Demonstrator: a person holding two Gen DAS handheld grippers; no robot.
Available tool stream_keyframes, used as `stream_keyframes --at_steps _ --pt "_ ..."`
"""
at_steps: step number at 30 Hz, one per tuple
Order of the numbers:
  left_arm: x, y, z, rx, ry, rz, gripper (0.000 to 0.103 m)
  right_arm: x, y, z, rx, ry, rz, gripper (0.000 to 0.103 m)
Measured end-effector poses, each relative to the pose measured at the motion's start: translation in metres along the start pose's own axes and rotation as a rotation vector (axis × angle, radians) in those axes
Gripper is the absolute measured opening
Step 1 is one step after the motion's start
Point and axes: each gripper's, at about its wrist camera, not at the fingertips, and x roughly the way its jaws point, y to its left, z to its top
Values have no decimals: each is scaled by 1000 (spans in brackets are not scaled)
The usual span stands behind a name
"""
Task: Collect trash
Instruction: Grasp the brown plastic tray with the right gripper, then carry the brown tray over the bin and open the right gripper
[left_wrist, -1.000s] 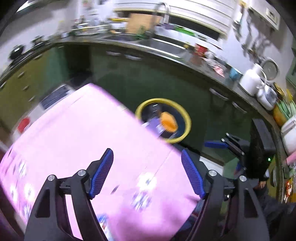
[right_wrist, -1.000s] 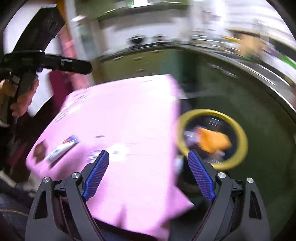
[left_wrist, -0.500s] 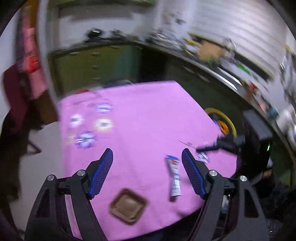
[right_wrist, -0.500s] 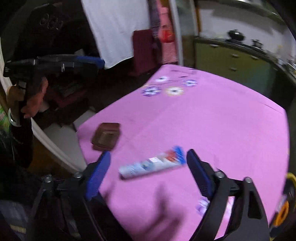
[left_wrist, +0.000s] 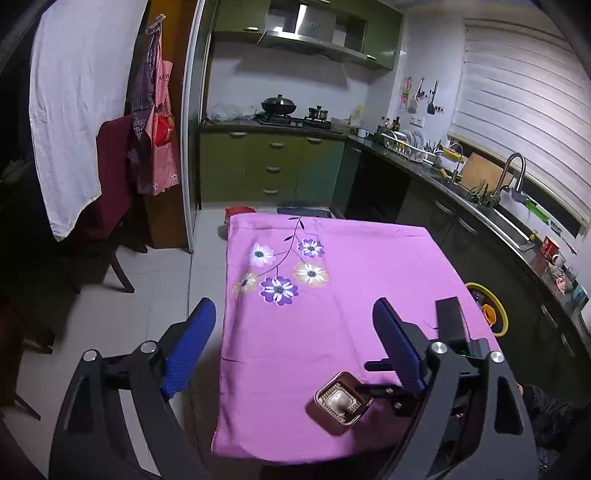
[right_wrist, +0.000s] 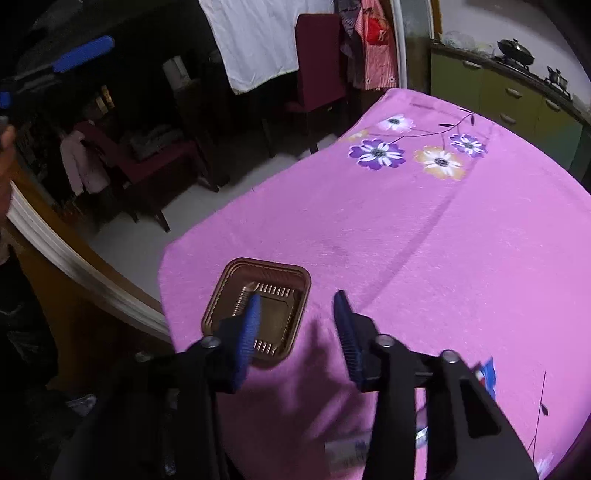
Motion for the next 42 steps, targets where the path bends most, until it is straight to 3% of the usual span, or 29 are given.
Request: stream_keyframes --at_steps 6,9,13,19,24,31,36,42 --pt "10 6 -6 -13 28 -27 82 26 9 6 -19 61 -46 31" --pt "17 9 -8 -18 43 -39 83 33 8 5 -16 80 -74 13" --pt "25 8 -11 -21 65 -57 83 36 6 3 -20 80 -88 6" --pt "40 -7 -13 6 104 -93 83 0 -1 7 4 -23 -96 5" --pt "60 -35 -14 71 155 -170 87 -71 -39 -5 102 -155 -179 5" --pt "102 -93 -21 177 244 -302 87 -210 -151 -91 430 -301 -523 5" --pt "127 -130 -24 218 290 -362 87 -271 -231 -167 663 -270 -747 5" --pt "146 -161 -34 264 371 -384 87 -279 -306 -227 827 -191 -828 5"
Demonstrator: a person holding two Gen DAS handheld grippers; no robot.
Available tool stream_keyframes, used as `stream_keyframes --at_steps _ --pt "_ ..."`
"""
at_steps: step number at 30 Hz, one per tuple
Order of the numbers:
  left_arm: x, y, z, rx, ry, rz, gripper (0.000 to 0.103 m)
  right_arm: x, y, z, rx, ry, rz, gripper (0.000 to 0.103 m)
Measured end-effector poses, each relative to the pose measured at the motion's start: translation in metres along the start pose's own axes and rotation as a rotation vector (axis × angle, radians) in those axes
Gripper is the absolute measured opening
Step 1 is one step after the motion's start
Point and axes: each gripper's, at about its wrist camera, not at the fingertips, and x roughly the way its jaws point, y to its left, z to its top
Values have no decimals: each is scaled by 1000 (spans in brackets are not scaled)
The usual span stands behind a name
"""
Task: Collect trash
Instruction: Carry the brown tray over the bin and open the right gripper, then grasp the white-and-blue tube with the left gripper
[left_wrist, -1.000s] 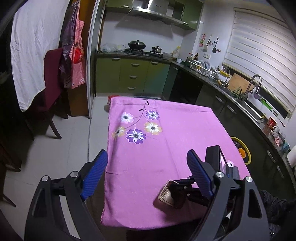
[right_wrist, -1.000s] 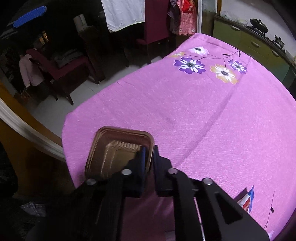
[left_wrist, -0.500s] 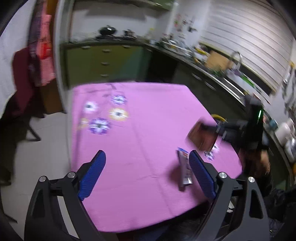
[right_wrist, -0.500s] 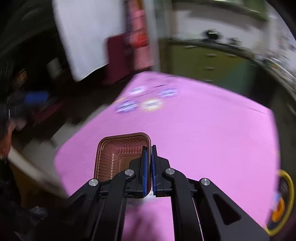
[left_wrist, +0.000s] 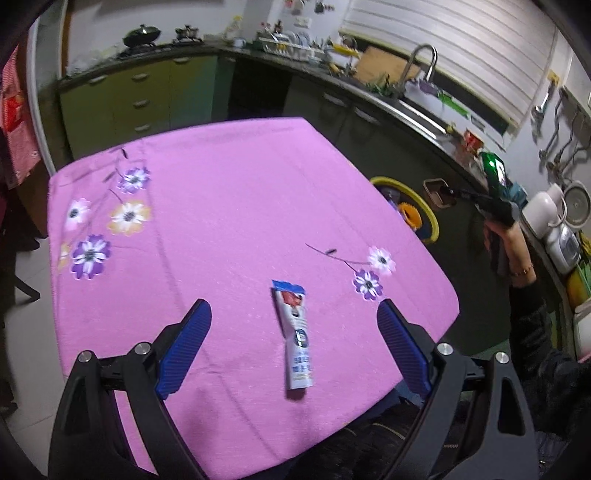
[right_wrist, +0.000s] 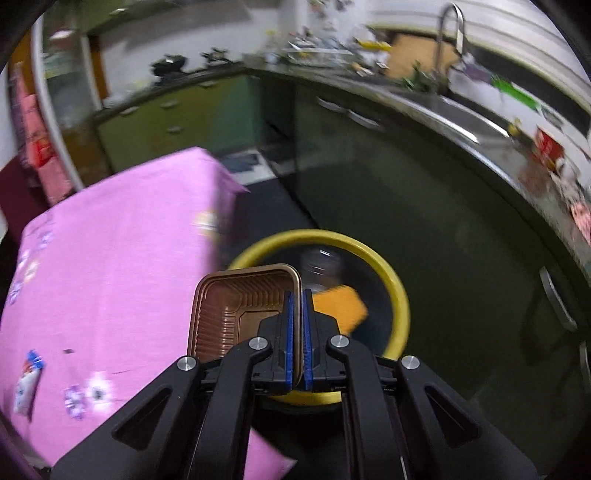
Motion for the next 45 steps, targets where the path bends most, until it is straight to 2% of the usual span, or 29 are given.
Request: stream_keyframes --at_steps 4,8,10,11,12,14,16,20,24,26,29,30,33,36,38,41,45 --pt "13 -9 1 19 43 -6 87 34 -40 2 86 37 -29 5" --pt "23 -13 2 28 75 -9 87 60 -61 -3 148 70 -15 5" --pt "28 -15 3 33 86 -12 87 74 -65 0 153 83 -40 6" --pt "29 -16 3 36 91 -15 87 76 -64 -1 151 90 -51 8" --pt "31 -17 3 40 96 -17 87 81 -65 1 151 101 -63 18" --pt "34 -20 2 55 108 -20 87 83 -68 4 142 85 -107 26" --pt "38 -22 0 72 126 -16 87 75 -66 3 136 59 -112 26" --pt "52 -24 -3 91 173 -8 89 39 -42 -5 107 -9 -51 27" --pt "77 -24 -7 99 248 -11 89 -9 -4 -29 51 -95 16 34" --pt "89 -24 -7 106 273 -6 89 -24 10 -40 42 -125 29 34" --pt "106 -23 -7 111 305 7 89 -42 27 -58 32 -146 54 42" --pt "110 -23 -7 108 314 16 87 -45 31 -61 31 -147 65 42" --pt "122 -19 -7 95 344 40 74 -51 42 -68 29 -142 116 42" --pt "130 -16 -9 75 364 35 63 -54 47 -70 30 -146 135 42" --pt "131 -14 -9 61 356 42 60 -56 50 -70 32 -153 151 42" --pt "132 -13 -6 58 354 69 43 -53 48 -68 31 -155 166 44" --pt "135 -13 -3 64 360 89 32 -51 48 -68 38 -152 188 44"
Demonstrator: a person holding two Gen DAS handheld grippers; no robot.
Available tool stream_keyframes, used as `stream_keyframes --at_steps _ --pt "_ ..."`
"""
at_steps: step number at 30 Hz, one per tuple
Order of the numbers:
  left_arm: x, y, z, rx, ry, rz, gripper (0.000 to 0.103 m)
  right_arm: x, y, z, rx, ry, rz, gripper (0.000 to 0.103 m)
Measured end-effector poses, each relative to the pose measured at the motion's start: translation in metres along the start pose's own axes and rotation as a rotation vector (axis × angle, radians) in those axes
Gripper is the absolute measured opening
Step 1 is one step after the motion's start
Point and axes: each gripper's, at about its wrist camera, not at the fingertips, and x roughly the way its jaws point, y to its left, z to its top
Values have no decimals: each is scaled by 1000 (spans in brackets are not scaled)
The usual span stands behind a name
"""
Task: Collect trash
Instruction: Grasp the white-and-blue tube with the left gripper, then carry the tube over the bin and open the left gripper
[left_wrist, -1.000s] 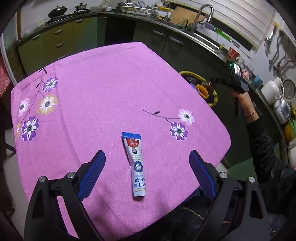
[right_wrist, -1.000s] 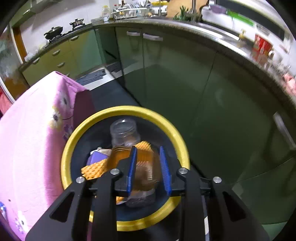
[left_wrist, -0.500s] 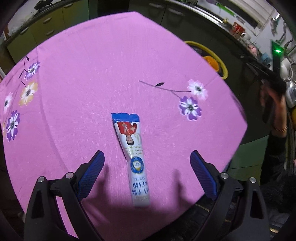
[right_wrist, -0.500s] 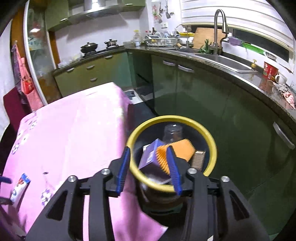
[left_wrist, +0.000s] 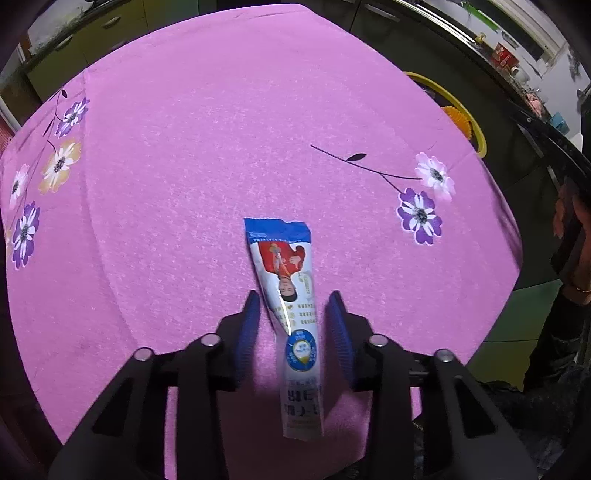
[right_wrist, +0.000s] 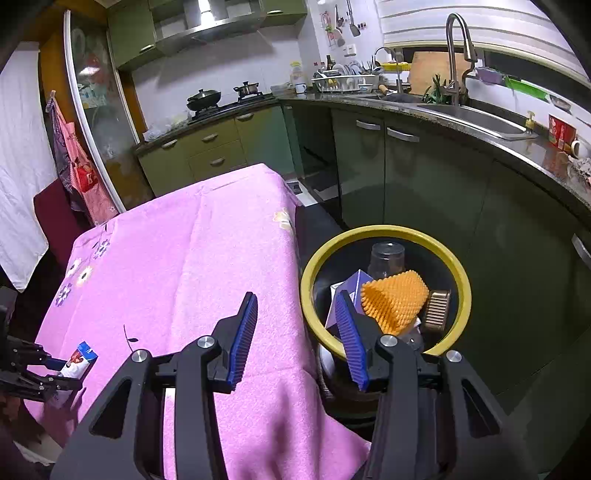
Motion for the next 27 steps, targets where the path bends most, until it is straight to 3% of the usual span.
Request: stream_keyframes --at_steps 10,27 --pt "4 -12 4 40 5 34 26 -1 -4 -2 12 4 14 46" --pt "-4 -23 4 81 -21 46 24 -12 -2 -8 19 -6 15 46"
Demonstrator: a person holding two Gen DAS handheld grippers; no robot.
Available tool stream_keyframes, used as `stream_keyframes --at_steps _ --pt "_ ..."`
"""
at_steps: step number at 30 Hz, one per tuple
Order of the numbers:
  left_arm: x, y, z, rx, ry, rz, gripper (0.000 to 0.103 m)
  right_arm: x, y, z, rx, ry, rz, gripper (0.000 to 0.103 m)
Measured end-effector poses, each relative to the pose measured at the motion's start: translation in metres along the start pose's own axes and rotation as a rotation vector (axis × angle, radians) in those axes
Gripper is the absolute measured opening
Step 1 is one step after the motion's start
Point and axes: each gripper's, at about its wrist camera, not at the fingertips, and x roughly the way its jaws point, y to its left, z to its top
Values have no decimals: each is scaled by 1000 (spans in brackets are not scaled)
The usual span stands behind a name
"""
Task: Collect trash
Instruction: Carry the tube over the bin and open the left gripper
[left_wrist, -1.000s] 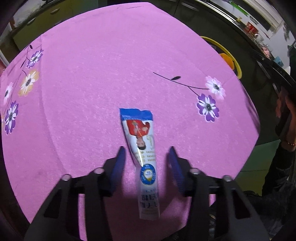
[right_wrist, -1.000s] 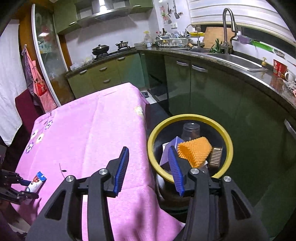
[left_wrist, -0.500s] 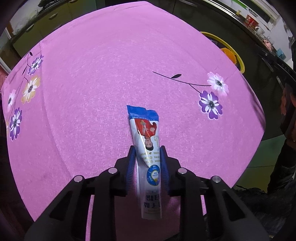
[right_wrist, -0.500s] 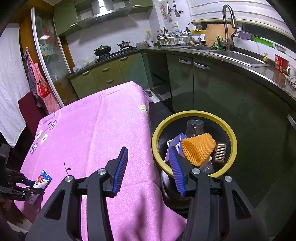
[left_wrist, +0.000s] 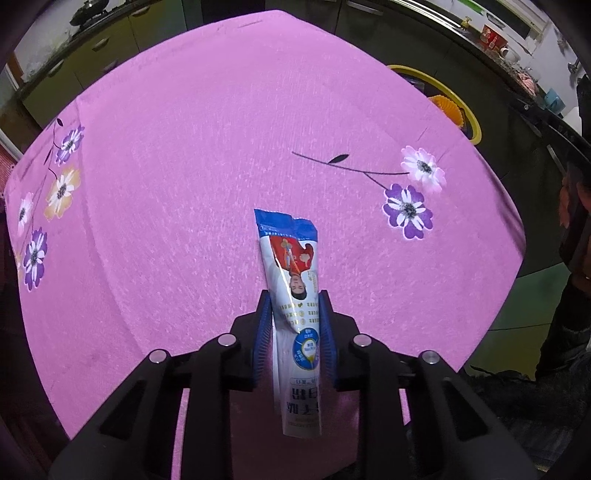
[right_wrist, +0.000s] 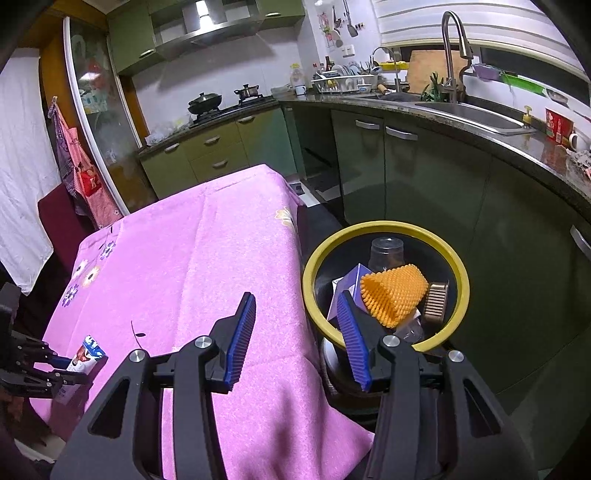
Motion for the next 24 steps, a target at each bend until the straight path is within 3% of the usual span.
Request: stream_keyframes --at_steps 7,12,19,24 --pt "-17 -7 0 32 -31 1 24 -1 -2 -3 9 4 0 46" --pt "-39 -21 17 89 -76 -35 24 -10 -9 -2 26 -16 -11 46" --pt "-68 -70 78 264 -153 -98 24 -36 -36 -4 75 -64 -68 46" --pt "-67 -125 131 399 -179 -145 24 -51 -58 -8 109 -84 -107 46"
